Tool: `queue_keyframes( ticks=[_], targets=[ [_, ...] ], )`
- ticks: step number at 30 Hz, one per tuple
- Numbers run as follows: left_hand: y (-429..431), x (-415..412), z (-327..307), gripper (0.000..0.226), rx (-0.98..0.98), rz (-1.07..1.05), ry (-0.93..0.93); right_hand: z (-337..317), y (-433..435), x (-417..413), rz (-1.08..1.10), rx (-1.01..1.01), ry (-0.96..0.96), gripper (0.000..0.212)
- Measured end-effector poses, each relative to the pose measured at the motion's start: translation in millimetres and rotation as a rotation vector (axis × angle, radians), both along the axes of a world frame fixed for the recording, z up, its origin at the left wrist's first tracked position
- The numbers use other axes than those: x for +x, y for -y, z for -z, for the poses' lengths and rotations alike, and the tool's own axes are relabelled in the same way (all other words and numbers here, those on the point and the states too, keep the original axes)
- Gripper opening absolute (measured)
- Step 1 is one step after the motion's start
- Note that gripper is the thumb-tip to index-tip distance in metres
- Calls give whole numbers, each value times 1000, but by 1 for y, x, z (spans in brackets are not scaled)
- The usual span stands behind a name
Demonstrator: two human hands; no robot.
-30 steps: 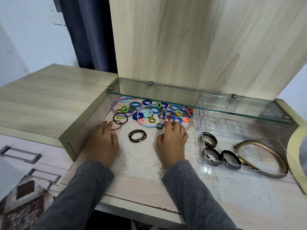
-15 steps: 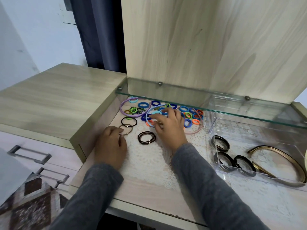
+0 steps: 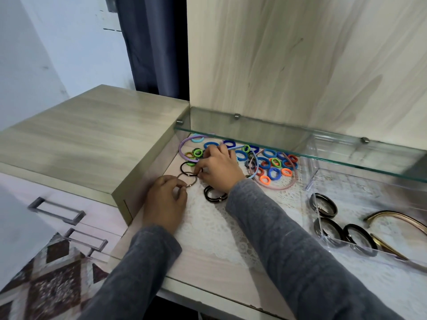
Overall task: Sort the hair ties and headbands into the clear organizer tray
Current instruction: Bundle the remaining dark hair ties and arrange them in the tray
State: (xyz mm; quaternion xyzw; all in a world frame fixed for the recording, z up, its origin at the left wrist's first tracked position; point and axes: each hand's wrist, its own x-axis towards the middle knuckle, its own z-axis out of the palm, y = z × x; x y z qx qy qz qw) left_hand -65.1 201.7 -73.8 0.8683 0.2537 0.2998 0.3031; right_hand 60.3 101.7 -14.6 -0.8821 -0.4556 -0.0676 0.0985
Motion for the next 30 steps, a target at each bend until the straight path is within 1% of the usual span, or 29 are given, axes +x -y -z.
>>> queue_keyframes(
  ticks=[6,12,17,21,26,30],
  targets=[
    [1,0,0,7,38,16,1,4,3,-1,18,40,-20,16],
    [2,0,1,8,52,10,15,12,29,-2,77,220,-134,12],
    [4,0,3,10,62,-2,31,21,60,-4,71,380,-223,8],
    [3,0,6,12,125,-10,52,29,83,-7,39,467,-197,11],
    [3,1,8,14,199,10,64,35,97,-15,-21,411,-68,10],
    [4,0,8,13,194,48,56,39,97,-18,-47,370,-6,12]
  ],
)
